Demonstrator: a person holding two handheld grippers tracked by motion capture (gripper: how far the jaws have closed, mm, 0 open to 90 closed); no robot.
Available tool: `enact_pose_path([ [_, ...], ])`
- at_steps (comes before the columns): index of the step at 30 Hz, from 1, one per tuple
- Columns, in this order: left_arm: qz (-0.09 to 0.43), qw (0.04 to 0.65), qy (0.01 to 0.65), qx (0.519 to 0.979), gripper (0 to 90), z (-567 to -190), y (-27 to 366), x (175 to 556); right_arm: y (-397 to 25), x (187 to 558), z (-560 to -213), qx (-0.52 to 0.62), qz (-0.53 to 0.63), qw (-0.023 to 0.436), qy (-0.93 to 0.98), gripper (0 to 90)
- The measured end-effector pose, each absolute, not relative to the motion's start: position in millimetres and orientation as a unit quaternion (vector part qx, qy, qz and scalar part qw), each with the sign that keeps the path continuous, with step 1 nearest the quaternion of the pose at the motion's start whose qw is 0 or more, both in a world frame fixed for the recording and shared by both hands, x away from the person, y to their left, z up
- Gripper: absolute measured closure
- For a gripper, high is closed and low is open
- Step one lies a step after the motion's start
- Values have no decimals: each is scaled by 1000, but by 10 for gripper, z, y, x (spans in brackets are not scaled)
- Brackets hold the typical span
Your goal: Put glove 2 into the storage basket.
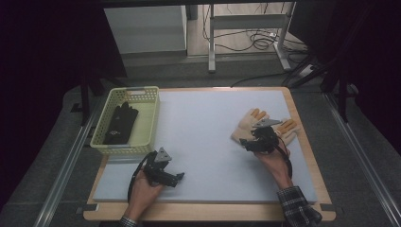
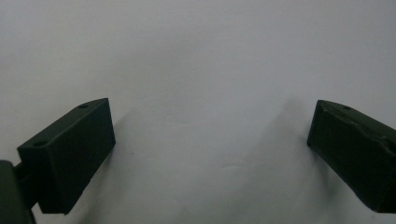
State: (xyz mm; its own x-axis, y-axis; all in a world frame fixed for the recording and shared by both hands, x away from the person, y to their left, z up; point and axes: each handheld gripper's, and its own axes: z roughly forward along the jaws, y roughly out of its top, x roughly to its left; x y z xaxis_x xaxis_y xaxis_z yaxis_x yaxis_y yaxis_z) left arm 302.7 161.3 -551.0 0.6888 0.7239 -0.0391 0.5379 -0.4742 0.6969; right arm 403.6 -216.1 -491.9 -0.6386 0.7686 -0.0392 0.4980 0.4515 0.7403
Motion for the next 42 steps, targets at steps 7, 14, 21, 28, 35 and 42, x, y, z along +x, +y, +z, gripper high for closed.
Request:
enact_pose_path([
  [7,132,353,372,848,9,-5510,1613,3027,-2259,4359,-4883,401,352,201,822,453],
  [14,131,354,372,848,9,-5510,1613,3026,-2176,4630,-4947,405,339,213,822,372],
  [21,132,353,371,849,9,-5509,1615,3027,-2183,4856,-5120,423,316,199,826,282],
  [28,132,353,371,849,9,-5509,1615,3027,-2135,4886,-5151,419,308,180,835,484],
  [35,131,354,373,848,9,-5511,1612,3026,-2195,4836,-5136,417,327,176,830,585],
  [42,131,353,372,848,10,-5511,1613,3027,-2167,4663,-4948,385,353,161,838,584],
])
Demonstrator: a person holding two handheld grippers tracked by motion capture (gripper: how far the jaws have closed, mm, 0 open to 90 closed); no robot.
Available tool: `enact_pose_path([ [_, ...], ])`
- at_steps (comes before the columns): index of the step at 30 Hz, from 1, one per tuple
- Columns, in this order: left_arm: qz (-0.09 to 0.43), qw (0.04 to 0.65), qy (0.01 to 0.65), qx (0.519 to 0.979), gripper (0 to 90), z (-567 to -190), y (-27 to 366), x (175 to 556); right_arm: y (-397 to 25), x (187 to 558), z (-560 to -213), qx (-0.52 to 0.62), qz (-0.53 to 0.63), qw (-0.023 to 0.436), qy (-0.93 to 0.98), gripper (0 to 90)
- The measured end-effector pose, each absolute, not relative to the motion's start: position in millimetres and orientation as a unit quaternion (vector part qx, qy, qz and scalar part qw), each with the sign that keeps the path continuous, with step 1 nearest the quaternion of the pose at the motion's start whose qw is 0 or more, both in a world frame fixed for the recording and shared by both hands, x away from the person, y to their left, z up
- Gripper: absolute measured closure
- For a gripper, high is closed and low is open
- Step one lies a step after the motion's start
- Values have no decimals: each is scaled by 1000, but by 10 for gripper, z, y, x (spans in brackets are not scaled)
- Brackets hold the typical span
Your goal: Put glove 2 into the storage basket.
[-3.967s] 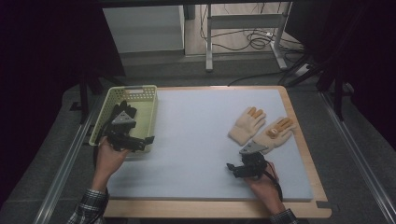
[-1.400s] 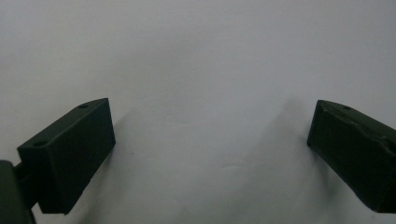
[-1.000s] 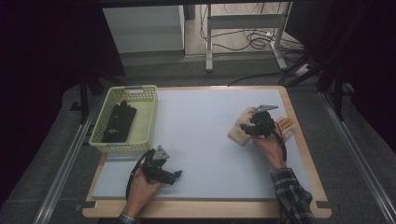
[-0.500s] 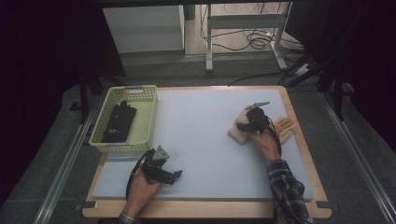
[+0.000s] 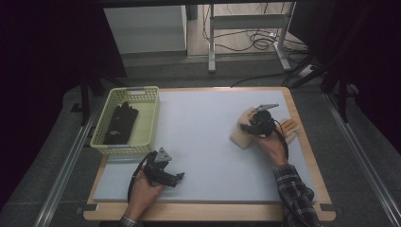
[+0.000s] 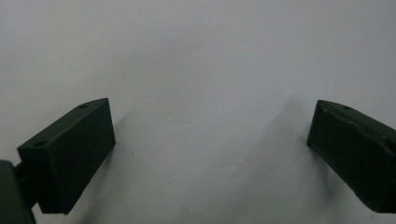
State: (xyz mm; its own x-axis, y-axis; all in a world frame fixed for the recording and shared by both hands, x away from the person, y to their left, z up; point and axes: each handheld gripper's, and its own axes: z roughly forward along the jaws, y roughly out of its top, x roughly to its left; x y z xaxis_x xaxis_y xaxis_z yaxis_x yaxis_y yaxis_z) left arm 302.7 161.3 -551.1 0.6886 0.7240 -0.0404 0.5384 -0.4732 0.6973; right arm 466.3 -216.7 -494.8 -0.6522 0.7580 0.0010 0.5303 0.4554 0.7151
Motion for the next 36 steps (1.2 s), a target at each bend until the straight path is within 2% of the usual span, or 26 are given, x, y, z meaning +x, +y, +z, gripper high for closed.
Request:
enact_pose_path([
  [9,131,353,372,848,10,-5510,1614,3026,-1857,4237,-4696,299,371,140,868,574],
  [12,131,353,372,848,10,-5510,1614,3026,-1614,4000,-4683,243,373,104,889,564],
  [16,132,353,371,849,10,-5510,1615,3028,-1376,3794,-4793,194,364,80,907,550],
  [18,133,353,371,849,10,-5509,1615,3027,-1286,3737,-4896,185,356,79,913,520],
  [21,132,353,372,848,10,-5510,1614,3025,-1222,3738,-5055,195,348,70,914,413],
  [25,132,353,372,848,10,-5510,1614,3026,-1309,3783,-5033,221,374,63,899,343],
  [28,132,353,372,848,10,-5510,1614,3026,-1455,3829,-4946,246,388,65,886,340],
  [36,132,353,372,848,10,-5510,1614,3027,-1925,4012,-4971,338,367,114,859,354],
])
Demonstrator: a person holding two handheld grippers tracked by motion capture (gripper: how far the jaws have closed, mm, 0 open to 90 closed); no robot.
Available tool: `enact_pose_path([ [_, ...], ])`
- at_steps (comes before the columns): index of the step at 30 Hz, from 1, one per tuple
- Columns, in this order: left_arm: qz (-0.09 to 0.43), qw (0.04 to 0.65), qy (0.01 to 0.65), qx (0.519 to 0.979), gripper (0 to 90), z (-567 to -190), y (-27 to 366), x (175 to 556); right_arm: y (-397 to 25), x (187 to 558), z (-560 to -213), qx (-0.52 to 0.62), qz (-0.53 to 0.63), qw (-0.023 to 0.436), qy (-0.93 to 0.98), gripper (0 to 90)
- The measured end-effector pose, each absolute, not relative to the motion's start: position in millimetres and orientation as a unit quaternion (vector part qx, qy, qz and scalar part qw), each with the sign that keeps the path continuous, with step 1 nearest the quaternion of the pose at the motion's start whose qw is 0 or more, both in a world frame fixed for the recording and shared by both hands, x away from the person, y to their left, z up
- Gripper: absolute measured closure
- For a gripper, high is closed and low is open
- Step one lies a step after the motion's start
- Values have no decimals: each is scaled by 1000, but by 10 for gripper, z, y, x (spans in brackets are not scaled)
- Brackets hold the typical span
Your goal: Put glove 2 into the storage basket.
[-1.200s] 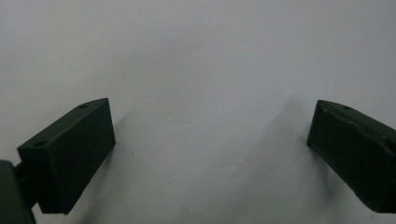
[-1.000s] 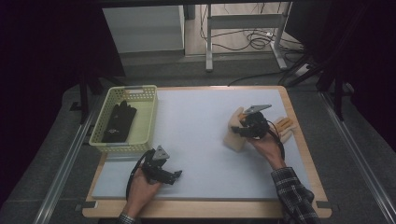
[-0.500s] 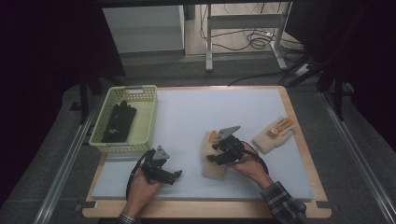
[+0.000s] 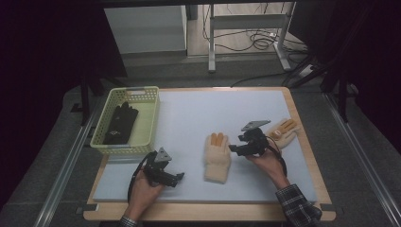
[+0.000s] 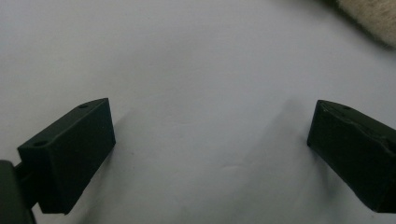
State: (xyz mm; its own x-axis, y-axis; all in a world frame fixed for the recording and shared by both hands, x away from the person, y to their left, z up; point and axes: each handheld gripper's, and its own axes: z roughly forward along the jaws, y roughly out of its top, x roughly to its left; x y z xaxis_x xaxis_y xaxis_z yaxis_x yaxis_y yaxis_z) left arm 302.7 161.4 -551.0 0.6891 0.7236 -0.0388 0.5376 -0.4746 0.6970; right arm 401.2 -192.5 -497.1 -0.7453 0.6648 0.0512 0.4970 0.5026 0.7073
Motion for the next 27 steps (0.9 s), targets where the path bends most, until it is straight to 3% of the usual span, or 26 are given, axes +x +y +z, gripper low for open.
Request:
enact_pose_path([
  [16,132,353,372,848,10,-5511,1615,3028,-2860,4324,-4857,470,326,203,795,396],
  [27,132,353,372,849,10,-5510,1615,3028,-3038,4395,-5089,507,285,229,781,382],
])
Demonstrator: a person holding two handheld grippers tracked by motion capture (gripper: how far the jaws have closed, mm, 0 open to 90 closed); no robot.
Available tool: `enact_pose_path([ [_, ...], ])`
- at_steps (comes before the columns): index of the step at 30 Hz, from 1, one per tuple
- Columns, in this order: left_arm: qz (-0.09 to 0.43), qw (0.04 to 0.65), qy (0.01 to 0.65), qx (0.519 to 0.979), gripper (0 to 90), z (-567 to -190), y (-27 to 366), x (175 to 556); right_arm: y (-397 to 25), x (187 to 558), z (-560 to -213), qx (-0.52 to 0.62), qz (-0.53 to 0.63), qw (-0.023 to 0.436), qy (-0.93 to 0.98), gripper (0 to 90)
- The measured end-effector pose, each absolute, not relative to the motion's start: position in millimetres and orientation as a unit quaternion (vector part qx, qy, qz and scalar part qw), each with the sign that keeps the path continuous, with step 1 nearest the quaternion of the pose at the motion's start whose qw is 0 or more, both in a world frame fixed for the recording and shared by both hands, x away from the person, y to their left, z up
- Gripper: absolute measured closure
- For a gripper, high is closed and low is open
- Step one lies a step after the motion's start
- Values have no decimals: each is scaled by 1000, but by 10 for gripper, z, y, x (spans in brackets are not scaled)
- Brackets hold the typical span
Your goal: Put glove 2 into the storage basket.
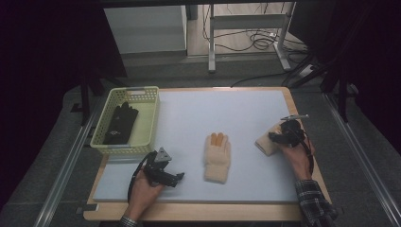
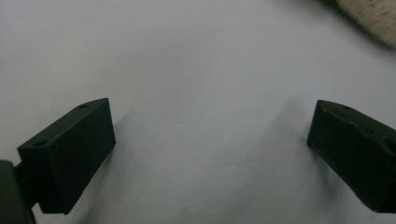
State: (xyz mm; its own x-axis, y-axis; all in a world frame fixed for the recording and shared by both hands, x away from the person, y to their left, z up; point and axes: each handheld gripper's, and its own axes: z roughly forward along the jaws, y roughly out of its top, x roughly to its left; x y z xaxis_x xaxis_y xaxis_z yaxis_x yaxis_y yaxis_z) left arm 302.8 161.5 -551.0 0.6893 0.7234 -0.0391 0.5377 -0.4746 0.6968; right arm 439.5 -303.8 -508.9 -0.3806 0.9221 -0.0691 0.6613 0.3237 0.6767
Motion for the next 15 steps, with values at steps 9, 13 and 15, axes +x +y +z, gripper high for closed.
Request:
enact_pose_path([
  [9,132,353,371,849,10,-5510,1615,3027,-3063,4338,-5106,515,290,224,775,606],
  [13,132,353,372,849,10,-5510,1615,3028,-3059,4306,-5052,507,302,224,776,611],
  [15,132,353,371,849,10,-5510,1615,3027,-3048,4278,-5001,498,311,223,778,611],
])
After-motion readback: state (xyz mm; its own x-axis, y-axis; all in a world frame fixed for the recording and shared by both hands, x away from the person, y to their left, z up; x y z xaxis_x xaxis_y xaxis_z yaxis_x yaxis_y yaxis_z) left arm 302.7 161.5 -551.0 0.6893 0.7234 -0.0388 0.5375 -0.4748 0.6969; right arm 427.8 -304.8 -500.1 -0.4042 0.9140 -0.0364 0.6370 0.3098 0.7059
